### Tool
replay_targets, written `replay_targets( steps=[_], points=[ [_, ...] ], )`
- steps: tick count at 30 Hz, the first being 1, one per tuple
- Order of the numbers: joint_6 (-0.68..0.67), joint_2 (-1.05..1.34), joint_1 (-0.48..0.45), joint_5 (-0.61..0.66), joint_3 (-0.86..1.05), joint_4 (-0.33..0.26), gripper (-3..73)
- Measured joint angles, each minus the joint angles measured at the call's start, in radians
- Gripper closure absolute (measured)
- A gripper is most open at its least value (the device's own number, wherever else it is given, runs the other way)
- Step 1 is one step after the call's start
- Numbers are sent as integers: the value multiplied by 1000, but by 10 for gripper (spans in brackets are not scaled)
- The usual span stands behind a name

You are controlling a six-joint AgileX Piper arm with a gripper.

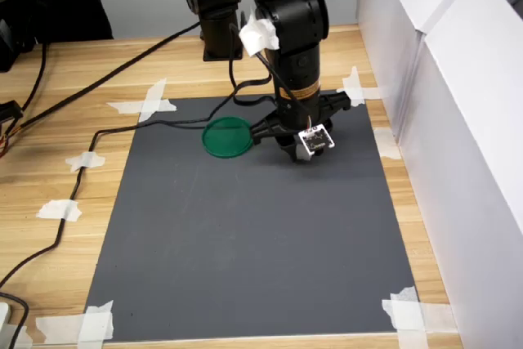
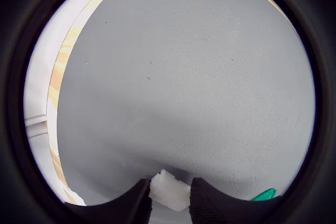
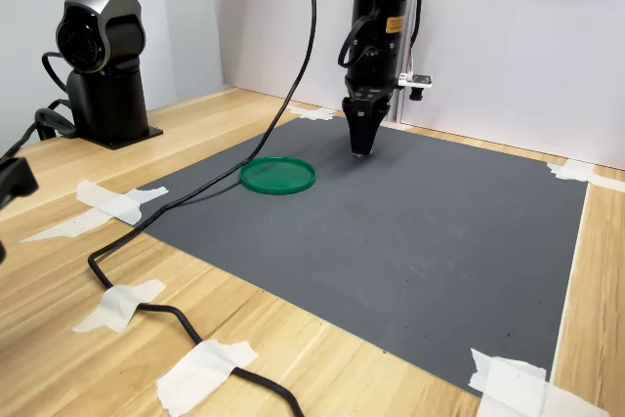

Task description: Grasp a white terminal and put it on the green lid.

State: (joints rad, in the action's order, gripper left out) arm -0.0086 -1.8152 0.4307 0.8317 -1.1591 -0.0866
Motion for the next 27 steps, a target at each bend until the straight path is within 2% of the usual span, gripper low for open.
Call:
replay_targets(
  steps=[8,11,14,17,20,27],
  points=[
    [-90,136,-8,123,8,29,425],
    [-109,229,-61,147,62,47,425],
    [-121,306,-148,136,138,75,425],
    [-159,354,-232,113,220,138,425],
    [-205,365,-269,90,281,178,425],
    [-252,365,-282,-23,365,154,425]
  ],
)
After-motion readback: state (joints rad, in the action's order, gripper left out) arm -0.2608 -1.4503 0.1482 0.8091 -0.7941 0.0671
